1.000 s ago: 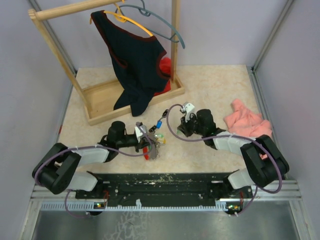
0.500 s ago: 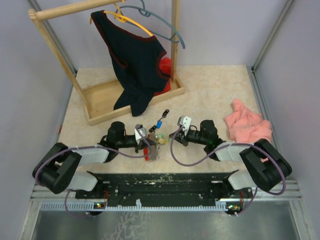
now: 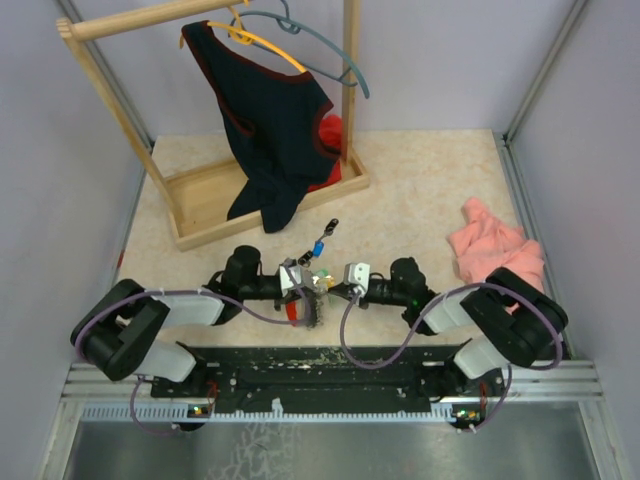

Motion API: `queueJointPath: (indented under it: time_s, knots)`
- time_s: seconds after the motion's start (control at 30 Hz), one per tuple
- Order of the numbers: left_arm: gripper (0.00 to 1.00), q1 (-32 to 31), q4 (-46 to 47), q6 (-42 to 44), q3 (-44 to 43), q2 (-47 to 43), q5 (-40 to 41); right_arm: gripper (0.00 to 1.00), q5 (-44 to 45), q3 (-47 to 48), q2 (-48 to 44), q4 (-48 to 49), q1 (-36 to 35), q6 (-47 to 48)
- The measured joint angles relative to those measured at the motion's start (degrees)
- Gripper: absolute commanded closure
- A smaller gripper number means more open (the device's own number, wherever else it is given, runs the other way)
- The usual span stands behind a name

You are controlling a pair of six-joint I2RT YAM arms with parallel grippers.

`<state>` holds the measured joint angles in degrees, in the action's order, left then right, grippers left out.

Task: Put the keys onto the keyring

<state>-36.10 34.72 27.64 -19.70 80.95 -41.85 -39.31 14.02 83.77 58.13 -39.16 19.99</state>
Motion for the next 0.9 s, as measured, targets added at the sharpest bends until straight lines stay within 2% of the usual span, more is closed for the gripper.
queueJointPath:
  time_s: [0.17, 0.43, 0.9]
  knots:
    - [0.99, -0.39, 0.0, 0.81, 0.0, -0.13, 0.76, 1.0, 3.41, -0.17, 2.84, 4.42, -2.71, 2.12]
    - [0.99, -0.59, 0.0, 1.33, 0.02, -0.33, 1.36, 1.0, 6.47, -1.25, 6.51, 13.16, -3.08, 2.56]
    - [0.99, -0.59, -0.04, 1.38, 0.0, -0.31, 1.38, 1.0, 6.54, -1.14, 9.05, 13.86, -4.5, 4.7]
